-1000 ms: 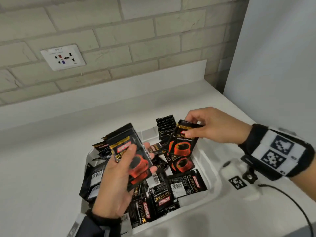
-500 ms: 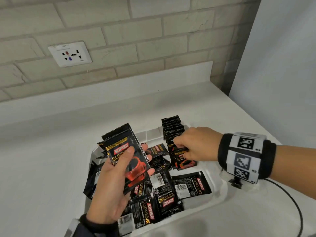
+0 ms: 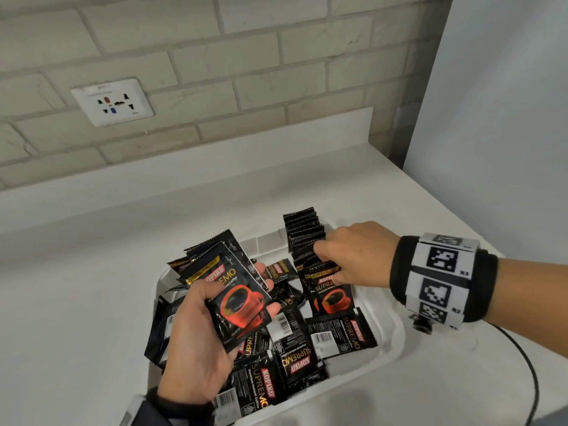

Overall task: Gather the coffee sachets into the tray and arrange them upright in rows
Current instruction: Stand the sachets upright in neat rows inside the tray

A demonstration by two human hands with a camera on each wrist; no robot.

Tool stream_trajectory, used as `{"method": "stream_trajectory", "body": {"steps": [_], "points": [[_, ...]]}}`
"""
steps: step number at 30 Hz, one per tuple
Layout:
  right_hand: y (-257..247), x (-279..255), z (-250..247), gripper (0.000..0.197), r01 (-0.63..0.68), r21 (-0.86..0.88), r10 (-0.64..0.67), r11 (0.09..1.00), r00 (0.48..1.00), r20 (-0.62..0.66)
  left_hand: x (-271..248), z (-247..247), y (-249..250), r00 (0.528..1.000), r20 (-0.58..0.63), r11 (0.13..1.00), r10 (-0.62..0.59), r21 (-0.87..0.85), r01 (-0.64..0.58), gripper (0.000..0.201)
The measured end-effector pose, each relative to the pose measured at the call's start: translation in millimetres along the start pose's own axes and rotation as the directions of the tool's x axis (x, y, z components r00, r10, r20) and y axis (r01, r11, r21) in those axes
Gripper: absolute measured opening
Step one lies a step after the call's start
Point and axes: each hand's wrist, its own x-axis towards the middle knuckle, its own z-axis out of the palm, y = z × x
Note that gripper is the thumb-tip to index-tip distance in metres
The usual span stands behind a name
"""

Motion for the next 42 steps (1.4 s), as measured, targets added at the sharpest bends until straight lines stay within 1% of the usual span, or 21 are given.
{"method": "stream_trajectory", "body": {"steps": [3,6,8,9,12,15,17,20,22,24,25,27,28,29,30,32,34,36,38,40,42], "points": [[4.8,-1.4,-1.9,0.019,-0.025,0.017,0.026,1.000,0.999,-0.023,-0.8,0.6,-0.9,1.000,0.025,1.000,-0.003,-0.029,0.004,0.031],[11.3,-7.6,-12.6,0.022,-0.083,0.084,0.091,0.993,0.991,-0.098,-0.6,2.1,-2.8,0.998,0.062,1.000,-0.025,-0.010,0.026,0.036],[13.0,-14.2,-22.9,0.020,-0.094,0.209,0.124,0.973,0.983,-0.137,0.9,2.4,-5.2,0.997,0.078,0.999,-0.022,0.035,0.019,0.045],[11.4,-18.1,-27.4,0.019,-0.082,0.315,0.132,0.946,0.981,-0.142,2.0,2.8,-6.7,0.996,0.089,0.998,-0.007,0.066,0.001,0.046],[-3.9,-28.0,-32.9,0.024,-0.023,0.655,0.129,0.755,0.985,-0.114,3.5,9.4,-11.7,0.989,0.137,0.982,0.061,0.170,-0.084,0.038],[-24.9,-30.0,-23.7,0.029,-0.029,0.827,0.082,0.561,0.996,-0.021,2.9,18.6,-17.0,0.979,0.154,0.956,0.137,0.238,-0.171,0.036],[-32.2,-27.3,-14.2,0.030,-0.041,0.900,0.098,0.434,0.995,-0.001,1.7,24.0,-19.6,0.973,0.153,0.946,0.172,0.251,-0.207,0.037],[-31.8,-22.4,-4.5,0.022,-0.041,0.958,0.157,0.285,0.988,-0.005,-0.2,29.7,-22.4,0.971,0.152,0.936,0.187,0.273,-0.223,0.033],[-29.2,-21.3,-1.4,0.015,-0.020,0.983,0.203,0.183,0.979,-0.018,-0.4,31.1,-22.5,0.976,0.146,0.954,0.164,0.230,-0.195,0.029],[-25.9,-21.8,1.2,0.008,0.039,0.999,0.290,-0.001,0.956,-0.037,-0.6,30.4,-20.8,0.989,0.113,0.984,0.095,0.143,-0.111,0.018],[-23.5,-22.2,2.7,0.012,0.080,0.989,0.337,-0.121,0.941,-0.034,-0.8,30.0,-19.8,0.993,0.100,0.993,0.062,0.096,-0.072,0.016],[-18.5,-24.5,6.0,0.025,0.152,0.924,0.393,-0.351,0.919,-0.002,0.0,27.5,-18.6,0.994,0.102,0.998,0.039,0.051,-0.044,0.021],[-16.8,-26.6,7.1,0.029,0.165,0.892,0.396,-0.422,0.918,0.018,1.0,27.0,-18.9,0.993,0.105,0.997,0.047,0.060,-0.053,0.022],[-16.1,-29.0,8.0,0.032,0.154,0.880,0.375,-0.449,0.926,0.029,1.7,27.0,-19.4,0.992,0.104,0.994,0.068,0.073,-0.076,0.021],[-16.8,-31.9,9.0,0.032,0.121,0.895,0.335,-0.429,0.942,0.032,2.7,26.8,-20.4,0.989,0.105,0.989,0.102,0.092,-0.112,0.019],[-22.9,-37.2,10.6,0.028,0.047,0.947,0.223,-0.317,0.974,0.026,4.8,26.8,-22.2,0.978,0.117,0.971,0.175,0.147,-0.191,0.016],[-31.5,-39.5,12.5,0.025,0.006,0.975,0.159,-0.222,0.987,0.030,6.2,28.3,-24.9,0.960,0.154,0.944,0.235,0.199,-0.263,0.025],[-38.3,-38.6,14.6,0.026,-0.010,0.990,0.178,-0.142,0.983,0.036,6.8,29.2,-26.8,0.941,0.167,0.907,0.296,0.261,-0.331,0.031],[-41.5,-36.8,17.0,0.030,-0.017,0.998,0.220,-0.064,0.975,0.030,7.7,28.1,-27.5,0.932,0.155,0.894,0.329,0.267,-0.360,0.029],[-44.1,-35.7,17.3,0.033,-0.002,0.999,0.246,-0.041,0.969,0.012,8.4,26.6,-28.4,0.930,0.153,0.896,0.333,0.257,-0.363,0.026],[-45.7,-34.8,17.1,0.026,0.036,0.996,0.259,-0.080,0.966,-0.014,8.6,25.8,-31.5,0.929,0.173,0.888,0.326,0.281,-0.364,0.024]]}}
